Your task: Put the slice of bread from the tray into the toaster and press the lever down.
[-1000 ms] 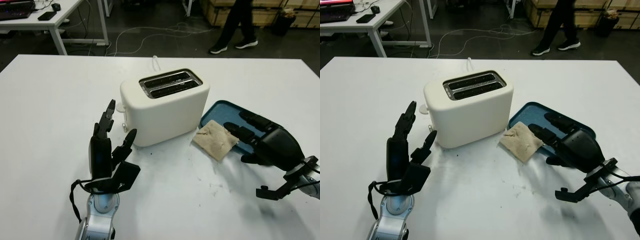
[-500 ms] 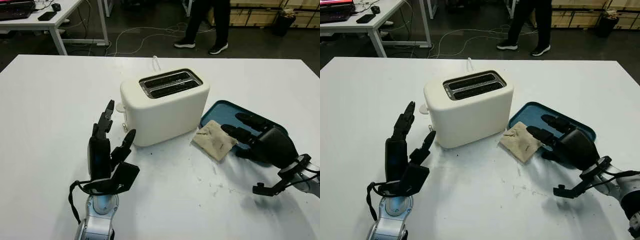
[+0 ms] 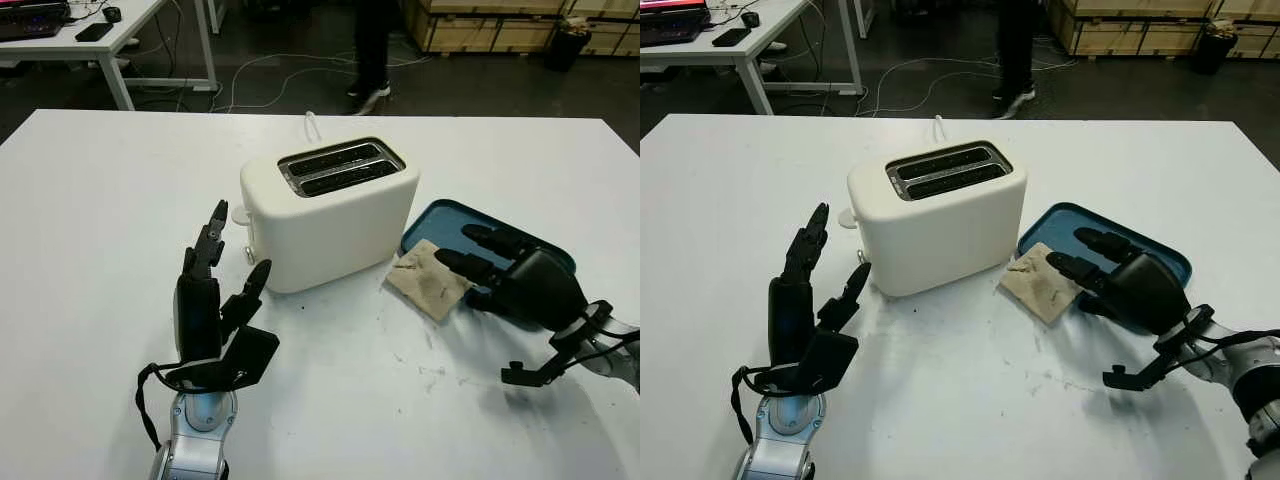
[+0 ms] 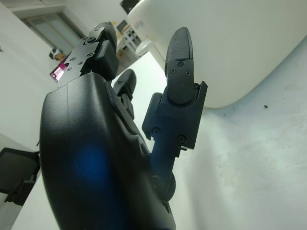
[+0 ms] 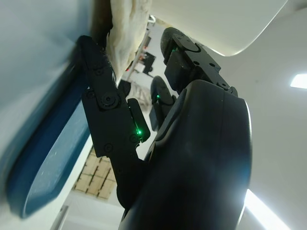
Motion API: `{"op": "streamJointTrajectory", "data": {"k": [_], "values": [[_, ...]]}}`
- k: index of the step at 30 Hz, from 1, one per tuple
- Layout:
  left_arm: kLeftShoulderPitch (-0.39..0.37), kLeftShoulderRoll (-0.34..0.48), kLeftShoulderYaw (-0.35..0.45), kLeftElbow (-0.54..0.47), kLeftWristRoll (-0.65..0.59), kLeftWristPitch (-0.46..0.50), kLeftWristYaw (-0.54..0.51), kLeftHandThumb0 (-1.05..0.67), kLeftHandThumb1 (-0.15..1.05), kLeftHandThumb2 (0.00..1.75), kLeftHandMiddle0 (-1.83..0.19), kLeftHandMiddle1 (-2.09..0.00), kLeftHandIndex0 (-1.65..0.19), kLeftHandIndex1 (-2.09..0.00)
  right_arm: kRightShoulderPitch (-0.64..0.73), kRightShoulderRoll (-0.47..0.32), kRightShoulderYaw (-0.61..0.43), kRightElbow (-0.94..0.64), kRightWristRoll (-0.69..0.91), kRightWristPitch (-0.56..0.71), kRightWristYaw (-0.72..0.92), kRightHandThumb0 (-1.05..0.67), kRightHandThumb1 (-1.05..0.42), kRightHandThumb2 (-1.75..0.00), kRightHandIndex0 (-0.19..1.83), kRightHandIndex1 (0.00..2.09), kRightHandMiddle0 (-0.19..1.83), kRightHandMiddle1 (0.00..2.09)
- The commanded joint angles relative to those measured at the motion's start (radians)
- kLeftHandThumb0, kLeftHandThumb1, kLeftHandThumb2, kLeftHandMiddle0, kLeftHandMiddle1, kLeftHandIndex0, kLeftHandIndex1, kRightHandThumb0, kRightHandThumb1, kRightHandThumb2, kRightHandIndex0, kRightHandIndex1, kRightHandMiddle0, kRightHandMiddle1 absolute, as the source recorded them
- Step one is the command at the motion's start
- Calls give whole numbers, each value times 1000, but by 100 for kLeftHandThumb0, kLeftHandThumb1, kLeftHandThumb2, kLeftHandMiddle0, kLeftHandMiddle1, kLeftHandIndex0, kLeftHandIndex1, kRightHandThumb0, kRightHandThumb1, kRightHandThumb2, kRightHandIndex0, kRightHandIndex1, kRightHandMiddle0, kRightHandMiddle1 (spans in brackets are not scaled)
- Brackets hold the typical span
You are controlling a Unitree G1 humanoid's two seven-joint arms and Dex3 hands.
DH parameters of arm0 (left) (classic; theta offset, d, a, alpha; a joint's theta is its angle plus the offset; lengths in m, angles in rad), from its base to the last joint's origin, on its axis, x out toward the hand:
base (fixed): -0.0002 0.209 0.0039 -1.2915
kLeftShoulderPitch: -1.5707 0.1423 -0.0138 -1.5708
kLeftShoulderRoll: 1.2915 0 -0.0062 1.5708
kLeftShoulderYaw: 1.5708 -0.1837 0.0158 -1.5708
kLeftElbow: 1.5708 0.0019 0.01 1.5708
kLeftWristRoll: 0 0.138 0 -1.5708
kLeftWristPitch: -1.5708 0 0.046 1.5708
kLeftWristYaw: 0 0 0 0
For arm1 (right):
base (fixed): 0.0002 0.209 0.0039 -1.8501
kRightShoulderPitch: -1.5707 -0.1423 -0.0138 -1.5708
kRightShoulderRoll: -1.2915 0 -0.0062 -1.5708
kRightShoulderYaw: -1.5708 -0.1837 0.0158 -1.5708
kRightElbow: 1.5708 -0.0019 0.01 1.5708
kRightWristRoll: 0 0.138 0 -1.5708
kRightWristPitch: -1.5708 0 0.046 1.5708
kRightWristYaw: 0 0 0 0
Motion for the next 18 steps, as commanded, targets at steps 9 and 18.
{"op": "streamJointTrajectory", "data": {"k": [9, 18], "values": [[9, -15, -11, -30, 13, 12, 4, -43, 92, 30, -9, -55, -27, 0, -40, 45, 77, 25, -43, 53, -28, -50, -68, 0, 39, 0, 52, 0], [7, -18, -13, -19, -2, -3, 12, -43, 92, 28, -9, -54, -27, -1, -66, 66, 121, 57, -57, 34, -160, -27, -74, -2, 73, 14, 69, 5]]}}
